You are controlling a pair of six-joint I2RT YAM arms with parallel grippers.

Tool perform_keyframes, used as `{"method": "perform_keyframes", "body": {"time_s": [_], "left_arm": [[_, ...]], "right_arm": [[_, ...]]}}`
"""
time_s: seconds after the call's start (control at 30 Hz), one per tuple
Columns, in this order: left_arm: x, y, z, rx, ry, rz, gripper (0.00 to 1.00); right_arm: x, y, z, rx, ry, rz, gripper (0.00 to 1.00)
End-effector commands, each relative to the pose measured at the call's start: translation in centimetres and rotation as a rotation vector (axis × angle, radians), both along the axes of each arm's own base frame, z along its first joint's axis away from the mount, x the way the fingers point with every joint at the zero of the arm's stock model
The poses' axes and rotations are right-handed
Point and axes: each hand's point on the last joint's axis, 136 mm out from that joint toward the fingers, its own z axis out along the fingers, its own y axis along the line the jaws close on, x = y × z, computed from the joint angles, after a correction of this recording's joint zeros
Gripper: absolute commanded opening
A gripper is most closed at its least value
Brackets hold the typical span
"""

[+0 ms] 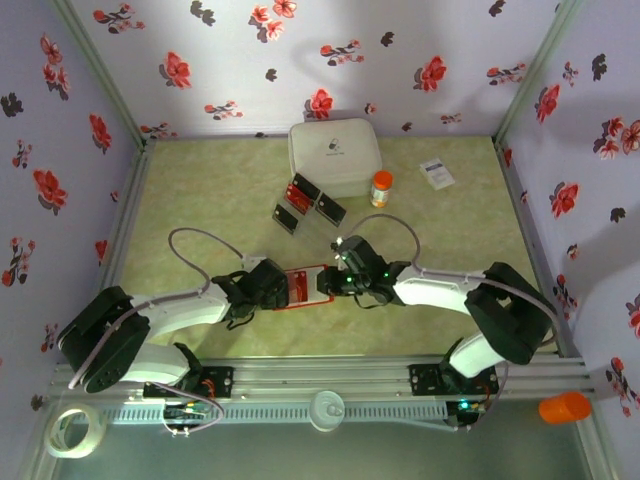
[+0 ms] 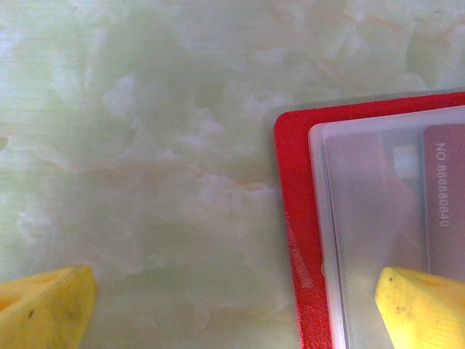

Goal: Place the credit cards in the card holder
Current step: Insert the credit card into the card slot.

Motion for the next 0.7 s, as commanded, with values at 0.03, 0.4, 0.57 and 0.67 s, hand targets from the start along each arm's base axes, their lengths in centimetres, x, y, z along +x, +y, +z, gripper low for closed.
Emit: {"method": "perform_keyframes", "body": {"time_s": [0.03, 0.4, 0.57, 0.67], "left_arm": [[-1.6, 1.6, -1.5, 0.057, 0.061, 0.002, 1.00], [-1.6, 1.7, -1.5, 0.054, 0.060, 0.008, 1.00], [-1.6, 1.6, -1.5, 0.052, 0.059, 0.008, 1.00], [-1.6, 1.6, -1.5, 0.051, 0.059, 0.008, 1.00]], "right_arm": [[0.4, 0.4, -0.9, -0.070, 0.008, 0.044, 0.08], [1.6, 3.5, -1.8, -0.054, 0.024, 0.073, 0.05], [1.7, 4.1, -2.8, -0.068, 0.041, 0.081, 0.05], [1.6, 4.3, -3.6, -0.081, 0.054, 0.086, 0.05]]}}
